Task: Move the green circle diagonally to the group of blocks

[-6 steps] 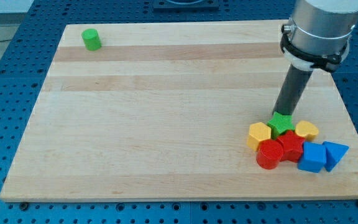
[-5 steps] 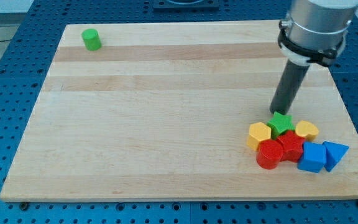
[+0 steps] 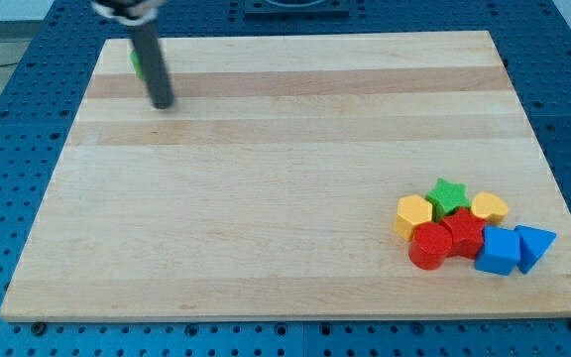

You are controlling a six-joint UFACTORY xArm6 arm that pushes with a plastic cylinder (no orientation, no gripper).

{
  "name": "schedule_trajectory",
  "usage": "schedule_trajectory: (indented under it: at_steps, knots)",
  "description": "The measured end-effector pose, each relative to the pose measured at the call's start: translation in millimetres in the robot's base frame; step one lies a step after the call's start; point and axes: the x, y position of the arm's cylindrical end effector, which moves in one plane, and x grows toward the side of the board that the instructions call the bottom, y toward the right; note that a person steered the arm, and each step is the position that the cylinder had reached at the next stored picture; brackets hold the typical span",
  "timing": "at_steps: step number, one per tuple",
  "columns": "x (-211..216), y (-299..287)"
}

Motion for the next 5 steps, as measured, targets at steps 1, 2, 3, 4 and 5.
schedule_trajectory:
  at_steps: [1, 2, 3, 4, 5]
  knots:
    - [-37, -57]
    - [-79, -76]
    - [-87, -54]
    - [-79, -22]
    - [-69, 16]
